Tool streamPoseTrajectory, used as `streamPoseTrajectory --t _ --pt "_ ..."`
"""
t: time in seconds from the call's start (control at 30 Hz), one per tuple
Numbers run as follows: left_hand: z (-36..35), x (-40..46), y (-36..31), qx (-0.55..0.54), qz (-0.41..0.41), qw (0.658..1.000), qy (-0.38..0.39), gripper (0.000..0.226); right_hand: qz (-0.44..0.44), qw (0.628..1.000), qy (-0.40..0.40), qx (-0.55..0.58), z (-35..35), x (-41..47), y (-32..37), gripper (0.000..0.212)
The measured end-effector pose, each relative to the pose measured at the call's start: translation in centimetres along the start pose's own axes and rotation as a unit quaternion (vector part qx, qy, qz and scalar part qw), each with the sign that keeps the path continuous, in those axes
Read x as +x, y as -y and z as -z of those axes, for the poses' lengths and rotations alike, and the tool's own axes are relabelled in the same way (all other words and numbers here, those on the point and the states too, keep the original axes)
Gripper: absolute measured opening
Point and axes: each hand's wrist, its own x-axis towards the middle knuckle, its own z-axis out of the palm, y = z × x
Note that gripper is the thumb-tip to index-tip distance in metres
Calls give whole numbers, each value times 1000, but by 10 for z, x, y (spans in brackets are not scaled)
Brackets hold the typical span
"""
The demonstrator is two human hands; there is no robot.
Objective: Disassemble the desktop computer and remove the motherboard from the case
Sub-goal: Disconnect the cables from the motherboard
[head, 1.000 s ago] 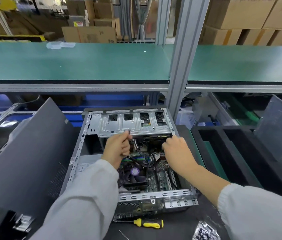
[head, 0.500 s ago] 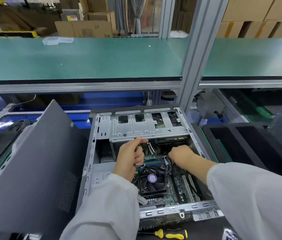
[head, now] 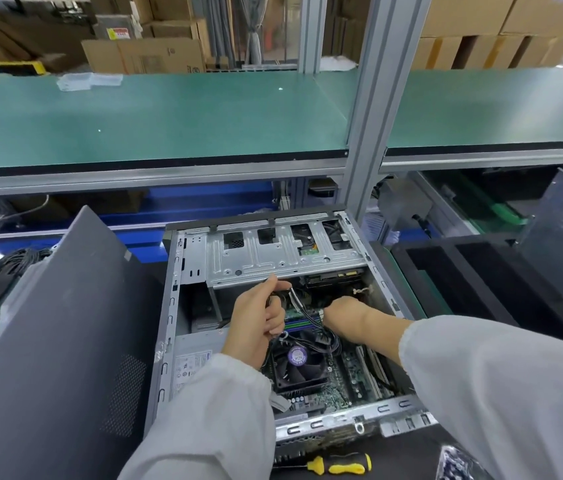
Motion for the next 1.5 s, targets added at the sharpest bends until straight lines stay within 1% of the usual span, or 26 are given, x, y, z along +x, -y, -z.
streamPoseTrajectory --t 0.13,0.3,0.53,0.67,0.73,0.9,1.03,1.17,1.27,1.4,1.43,1.5 --pt "0 -1 2 -6 -4 1000 -8 32 -22 999 -33 21 1 1 -4 31" --pt "1 0 3 -9 11 1000 -9 33 -23 999 -18 18 -3 3 0 27" --pt "-1 -5 3 7 11 1000 -22 32 -47 998 -32 24 -5 4 1 27" --pt "0 -6 3 -10 33 998 -47 16 -52 997 -38 32 -5 5 0 27" --pt "-1 -5 4 -15 38 998 -55 12 -60 997 -45 35 -3 4 -3 27" --pt "-2 -5 3 -24 47 997 -56 15 -45 999 -26 15 -3 1 4 27" --pt "-2 -3 5 -20 44 997 -61 14 -52 998 -42 10 -1 3 -2 27" --pt "-3 -3 4 -17 48 997 -66 16 -43 998 -35 7 -2 3 3 26" --pt "-3 -3 5 -16 46 997 -64 15 -60 997 -41 18 -1 6 -2 27" --pt "-2 -5 4 -27 54 996 -60 15 -106 993 -21 37 -6 7 1 30" --pt "-3 -5 3 -28 58 996 -57 15 -109 993 -17 29 -8 6 1 31" --pt "-4 -5 4 -22 64 996 -52 16 -86 996 -20 0 -8 4 0 32"
